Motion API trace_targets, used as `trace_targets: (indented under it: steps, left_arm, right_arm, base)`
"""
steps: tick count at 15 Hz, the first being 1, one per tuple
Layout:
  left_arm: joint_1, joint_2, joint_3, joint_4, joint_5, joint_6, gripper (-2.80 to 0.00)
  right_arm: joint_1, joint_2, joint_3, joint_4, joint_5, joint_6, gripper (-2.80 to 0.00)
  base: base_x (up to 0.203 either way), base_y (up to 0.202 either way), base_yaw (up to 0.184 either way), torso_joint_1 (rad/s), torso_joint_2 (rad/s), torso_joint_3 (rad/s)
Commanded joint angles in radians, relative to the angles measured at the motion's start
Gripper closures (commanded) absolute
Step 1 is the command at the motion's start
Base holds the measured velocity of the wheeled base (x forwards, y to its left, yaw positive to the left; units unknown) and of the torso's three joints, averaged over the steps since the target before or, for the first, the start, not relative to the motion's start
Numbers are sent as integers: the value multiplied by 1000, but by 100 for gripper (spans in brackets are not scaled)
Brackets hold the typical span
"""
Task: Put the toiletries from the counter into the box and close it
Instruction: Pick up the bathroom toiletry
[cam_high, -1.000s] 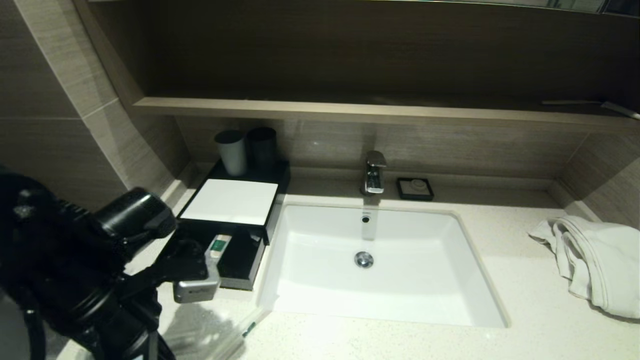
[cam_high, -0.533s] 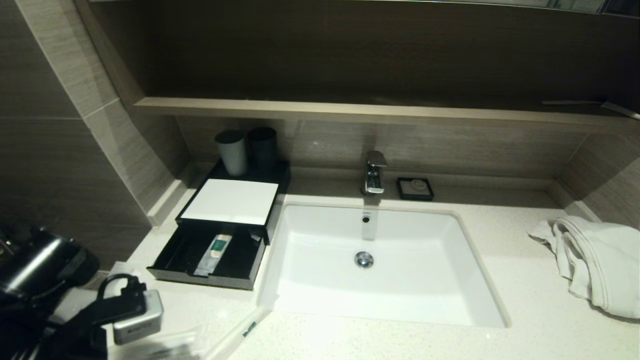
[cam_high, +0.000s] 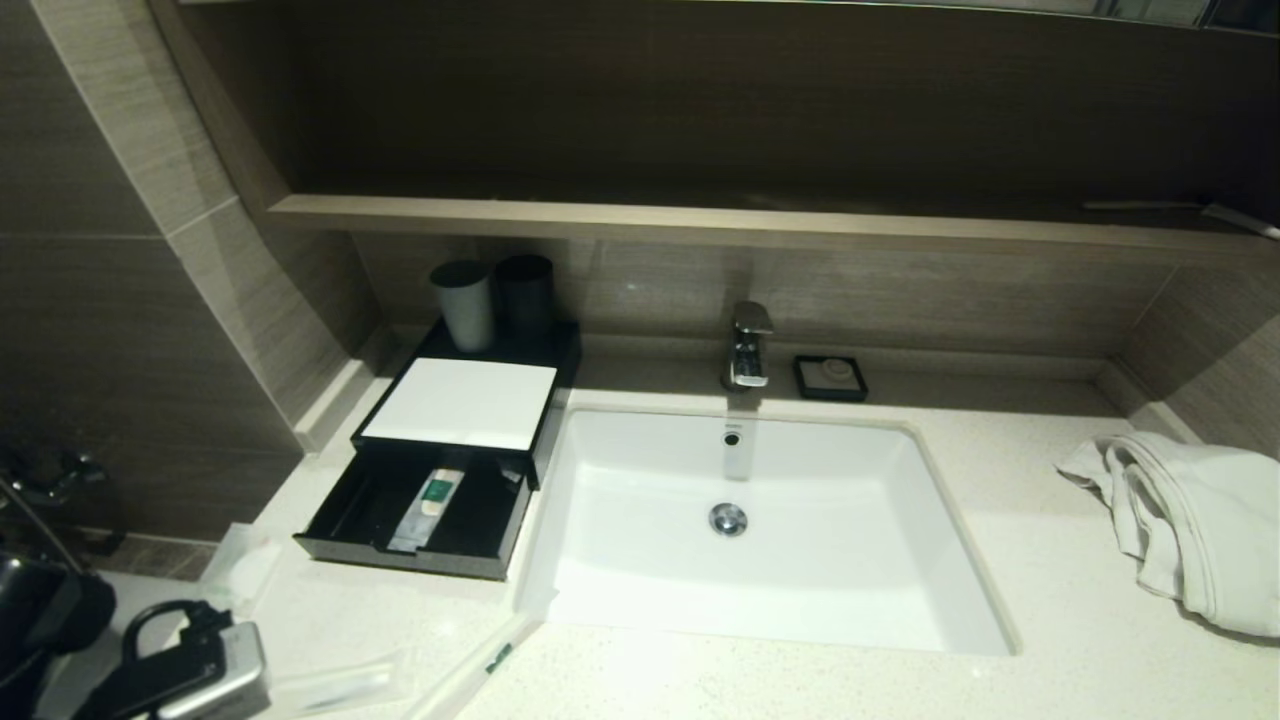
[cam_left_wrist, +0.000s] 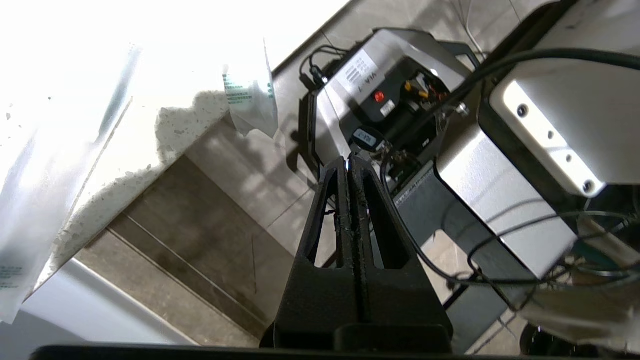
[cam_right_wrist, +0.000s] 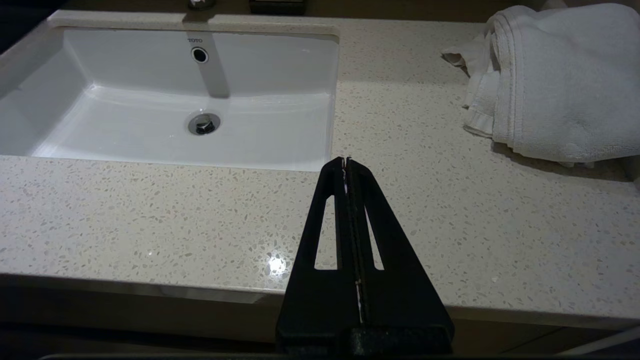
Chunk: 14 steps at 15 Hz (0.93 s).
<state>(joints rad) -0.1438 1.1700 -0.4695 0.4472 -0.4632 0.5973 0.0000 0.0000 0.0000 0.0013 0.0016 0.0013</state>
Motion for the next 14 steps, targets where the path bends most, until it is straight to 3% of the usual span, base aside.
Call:
trace_targets:
  steps: [1, 3, 14]
  left_arm:
    - [0, -10, 35, -42, -3, -11, 0]
    - [0, -7, 75, -108, -3, -26, 0]
    - [1, -69, 93, -111, -18, -58, 0]
  right_arm:
    - [0, 0, 0, 0, 0, 0, 0]
    - [0, 0, 0, 0, 0, 0, 0]
    - [0, 0, 0, 0, 0, 0, 0]
  base:
    - [0, 0, 0, 0, 0, 0]
    - [0, 0, 0, 0, 0, 0]
    - [0, 0, 0, 0, 0, 0]
